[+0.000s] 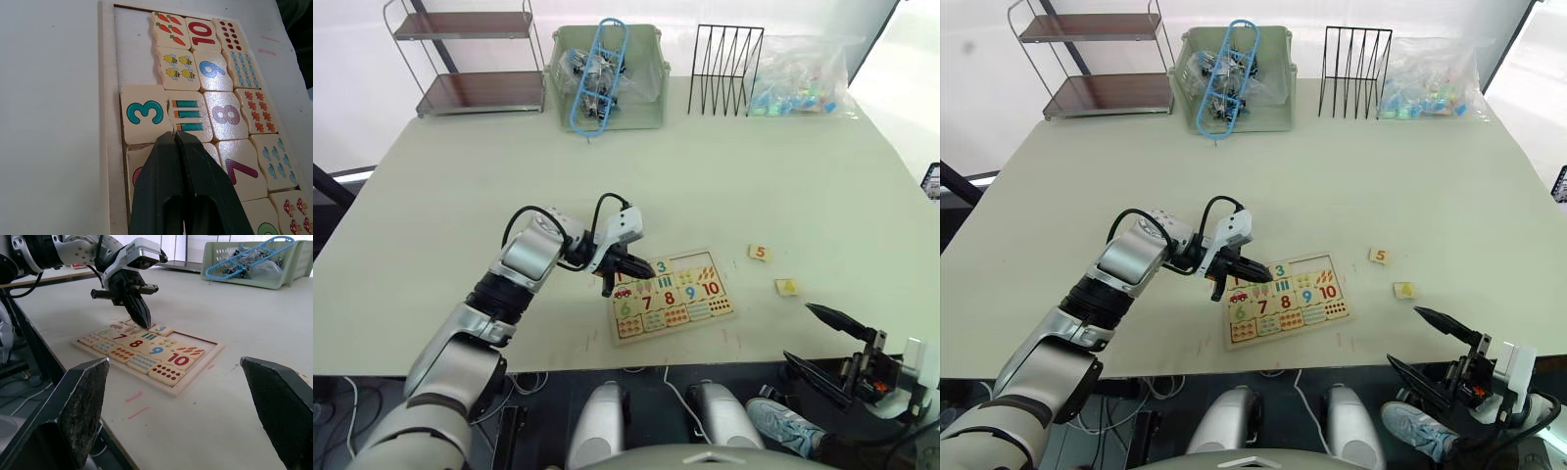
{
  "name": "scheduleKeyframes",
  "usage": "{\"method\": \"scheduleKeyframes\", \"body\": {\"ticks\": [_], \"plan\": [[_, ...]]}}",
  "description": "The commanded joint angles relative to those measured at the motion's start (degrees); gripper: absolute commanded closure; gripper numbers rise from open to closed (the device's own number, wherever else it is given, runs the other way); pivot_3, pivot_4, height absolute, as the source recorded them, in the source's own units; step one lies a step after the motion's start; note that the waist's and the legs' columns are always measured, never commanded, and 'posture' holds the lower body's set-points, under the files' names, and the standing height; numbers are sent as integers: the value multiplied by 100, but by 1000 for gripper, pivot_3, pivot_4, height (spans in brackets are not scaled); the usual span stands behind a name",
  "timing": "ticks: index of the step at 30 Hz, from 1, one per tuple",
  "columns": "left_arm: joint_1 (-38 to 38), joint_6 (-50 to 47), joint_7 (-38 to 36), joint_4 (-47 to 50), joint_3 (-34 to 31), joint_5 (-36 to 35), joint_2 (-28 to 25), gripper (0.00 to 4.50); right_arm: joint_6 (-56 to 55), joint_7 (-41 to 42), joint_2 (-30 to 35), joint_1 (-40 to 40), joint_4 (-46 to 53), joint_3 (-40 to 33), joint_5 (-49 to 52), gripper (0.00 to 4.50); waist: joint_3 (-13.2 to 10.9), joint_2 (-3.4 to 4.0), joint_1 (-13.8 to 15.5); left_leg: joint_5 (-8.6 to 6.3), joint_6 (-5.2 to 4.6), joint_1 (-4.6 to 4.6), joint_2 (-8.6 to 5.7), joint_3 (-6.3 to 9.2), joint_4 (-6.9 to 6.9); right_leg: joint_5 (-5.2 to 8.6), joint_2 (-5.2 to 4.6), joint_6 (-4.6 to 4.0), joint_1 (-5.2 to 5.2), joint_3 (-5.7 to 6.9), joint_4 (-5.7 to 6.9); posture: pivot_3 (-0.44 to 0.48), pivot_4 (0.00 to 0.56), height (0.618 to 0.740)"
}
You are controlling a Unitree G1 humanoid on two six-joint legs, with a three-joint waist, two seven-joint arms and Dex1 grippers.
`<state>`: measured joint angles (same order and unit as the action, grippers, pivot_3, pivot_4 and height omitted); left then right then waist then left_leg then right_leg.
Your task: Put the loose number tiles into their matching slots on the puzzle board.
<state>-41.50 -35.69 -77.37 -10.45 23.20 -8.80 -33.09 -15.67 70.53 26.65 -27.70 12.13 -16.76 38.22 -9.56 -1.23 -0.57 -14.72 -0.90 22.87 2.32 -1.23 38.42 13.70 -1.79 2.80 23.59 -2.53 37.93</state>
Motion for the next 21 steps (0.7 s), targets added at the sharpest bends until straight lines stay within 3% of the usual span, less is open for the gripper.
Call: {"method": "scheduleKeyframes", "body": {"ticks": [1, 7, 12, 21], "plan": [[-98, 20, -86, 119, -52, -61, -49, 4432, -37, -51, 40, -57, 240, -152, 83, 0, 0, 0, 0, 0, 0, 0, 0, 0, 0, 0, 0, 0, 0, 0, 0, 0, 150, 740], [-90, -88, -164, 259, -368, -361, -121, 4432, -43, -72, 38, -115, 284, -157, 97, 0, 0, 0, 0, 0, 0, 0, 0, 0, 0, 0, 0, 0, 0, 0, 0, 0, 150, 740], [-66, -301, -81, 383, -1021, -911, -157, 4432, -40, -82, 47, -164, 308, -177, 125, 0, 0, 0, -4, 0, 0, 0, 0, 2, 0, 0, 0, 0, 0, 1, 0, 0, 150, 740], [429, -745, 808, 707, -2203, -1578, -201, 4432, 72, -135, 97, -64, 249, -254, 250, 0, 0, 1, -16, 0, 0, -2, 0, 2, -1, 0, -1, 0, 0, 1, 0, 0, 150, 740]]}}
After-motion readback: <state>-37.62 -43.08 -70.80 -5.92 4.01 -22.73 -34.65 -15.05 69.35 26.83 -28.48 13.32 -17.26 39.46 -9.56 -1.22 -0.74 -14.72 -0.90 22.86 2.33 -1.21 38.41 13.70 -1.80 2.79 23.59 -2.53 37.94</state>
